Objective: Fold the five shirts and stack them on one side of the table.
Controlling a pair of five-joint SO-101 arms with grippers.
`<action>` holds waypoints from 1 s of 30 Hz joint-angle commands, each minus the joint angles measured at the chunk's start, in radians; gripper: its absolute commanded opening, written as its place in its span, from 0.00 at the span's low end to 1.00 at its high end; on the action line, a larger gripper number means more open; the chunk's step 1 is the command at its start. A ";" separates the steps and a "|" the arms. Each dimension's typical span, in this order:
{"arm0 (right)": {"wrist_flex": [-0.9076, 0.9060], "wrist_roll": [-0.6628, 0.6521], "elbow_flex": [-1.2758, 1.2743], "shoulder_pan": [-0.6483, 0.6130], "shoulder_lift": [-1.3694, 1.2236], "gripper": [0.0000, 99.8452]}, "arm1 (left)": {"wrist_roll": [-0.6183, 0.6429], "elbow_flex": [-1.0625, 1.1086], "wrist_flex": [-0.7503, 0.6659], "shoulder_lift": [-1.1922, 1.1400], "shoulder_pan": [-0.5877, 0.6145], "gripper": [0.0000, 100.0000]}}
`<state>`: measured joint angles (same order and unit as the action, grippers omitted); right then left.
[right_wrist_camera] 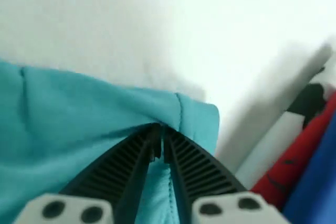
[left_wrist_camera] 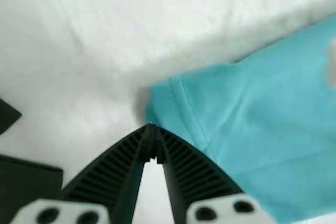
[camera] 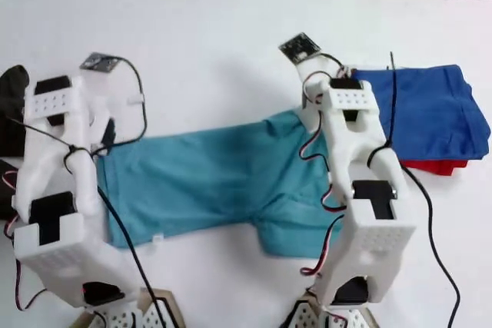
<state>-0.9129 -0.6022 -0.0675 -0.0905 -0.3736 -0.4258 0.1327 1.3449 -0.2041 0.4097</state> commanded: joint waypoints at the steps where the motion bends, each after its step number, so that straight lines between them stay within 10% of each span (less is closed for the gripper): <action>1: -0.056 0.071 0.086 -0.021 0.062 0.02 | -0.006 -0.087 0.074 0.008 -0.012 0.03; 12: -0.044 0.100 0.127 0.007 -0.010 0.02 | -0.009 0.056 0.153 0.008 -0.181 0.03; 22: -0.163 0.098 0.123 0.054 -0.038 0.02 | -0.094 0.199 0.078 0.005 -0.026 0.03; 30: -0.143 0.103 0.126 0.022 -0.045 0.02 | -0.071 -0.081 0.114 -0.227 -0.008 0.03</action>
<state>-1.0756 -0.5102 0.0184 -0.0522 -0.4258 -0.5178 0.1941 1.4323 -0.3268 0.3913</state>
